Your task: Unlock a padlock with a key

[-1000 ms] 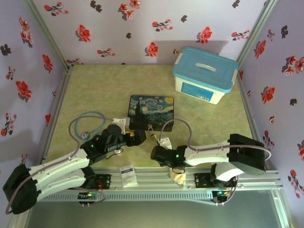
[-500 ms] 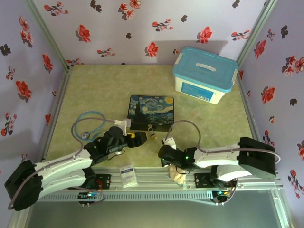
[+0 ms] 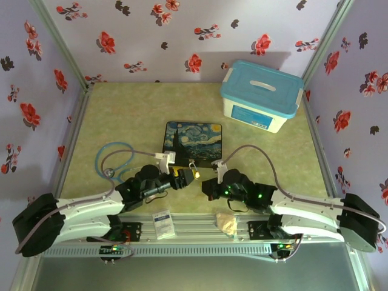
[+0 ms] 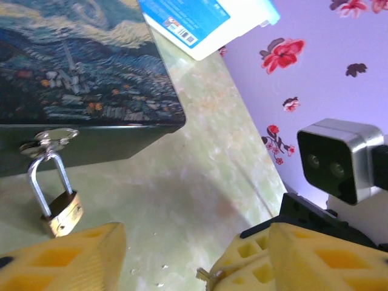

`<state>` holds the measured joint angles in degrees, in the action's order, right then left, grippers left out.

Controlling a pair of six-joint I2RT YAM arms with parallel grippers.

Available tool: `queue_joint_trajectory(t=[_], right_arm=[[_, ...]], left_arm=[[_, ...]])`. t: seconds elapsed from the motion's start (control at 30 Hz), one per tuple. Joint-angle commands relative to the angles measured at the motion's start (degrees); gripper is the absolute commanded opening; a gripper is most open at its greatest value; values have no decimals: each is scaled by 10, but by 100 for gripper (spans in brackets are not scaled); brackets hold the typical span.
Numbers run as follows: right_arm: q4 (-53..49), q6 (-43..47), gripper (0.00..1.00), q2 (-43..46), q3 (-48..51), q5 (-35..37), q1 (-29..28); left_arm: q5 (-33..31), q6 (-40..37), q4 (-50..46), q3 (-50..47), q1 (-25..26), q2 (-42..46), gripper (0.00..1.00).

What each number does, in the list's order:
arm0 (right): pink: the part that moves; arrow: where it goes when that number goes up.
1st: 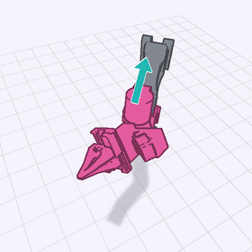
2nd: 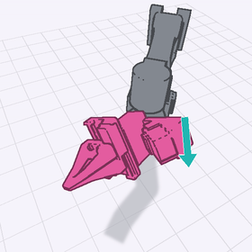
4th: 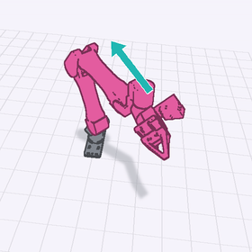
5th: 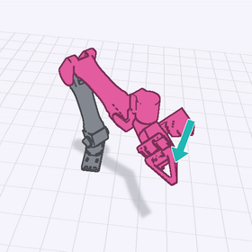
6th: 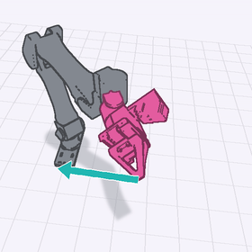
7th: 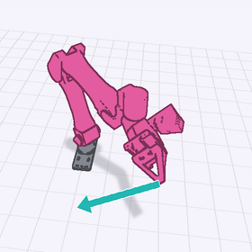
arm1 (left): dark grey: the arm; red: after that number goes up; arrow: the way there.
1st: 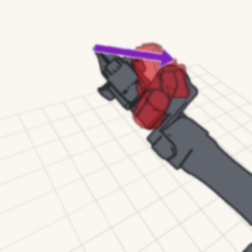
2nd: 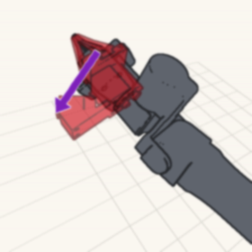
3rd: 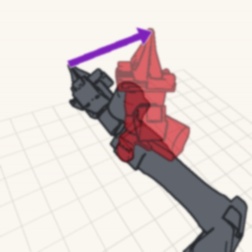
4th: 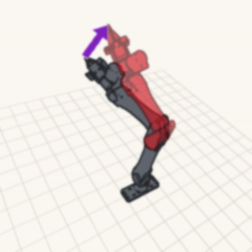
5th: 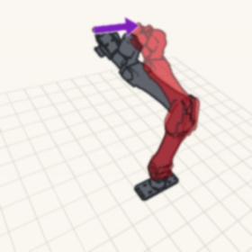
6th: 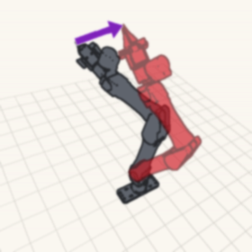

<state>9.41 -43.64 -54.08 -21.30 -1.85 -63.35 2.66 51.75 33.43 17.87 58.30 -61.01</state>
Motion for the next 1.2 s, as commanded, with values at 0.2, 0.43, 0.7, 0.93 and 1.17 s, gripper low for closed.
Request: queue_joint_trajectory(t=[0.2, 0.43, 0.7, 0.93, 1.17], right_arm=[[54, 0, 0, 37, 3, -13, 3], [80, 0, 0, 30, 5, -10, 4], [101, -11, 10, 15, 9, -1, 4], [249, -72, 99, 40, 68, 3, 24], [401, -86, 99, -18, 34, -50, 27]], left_arm=[[29, 20, 78, 2, 7, -16, 50], [59, 25, 125, 0, 10, -47, 17], [66, 32, 131, -4, 13, -56, 0], [-19, 55, 130, -32, 7, 30, 0], [-60, 90, 127, -28, -3, 101, 0]])
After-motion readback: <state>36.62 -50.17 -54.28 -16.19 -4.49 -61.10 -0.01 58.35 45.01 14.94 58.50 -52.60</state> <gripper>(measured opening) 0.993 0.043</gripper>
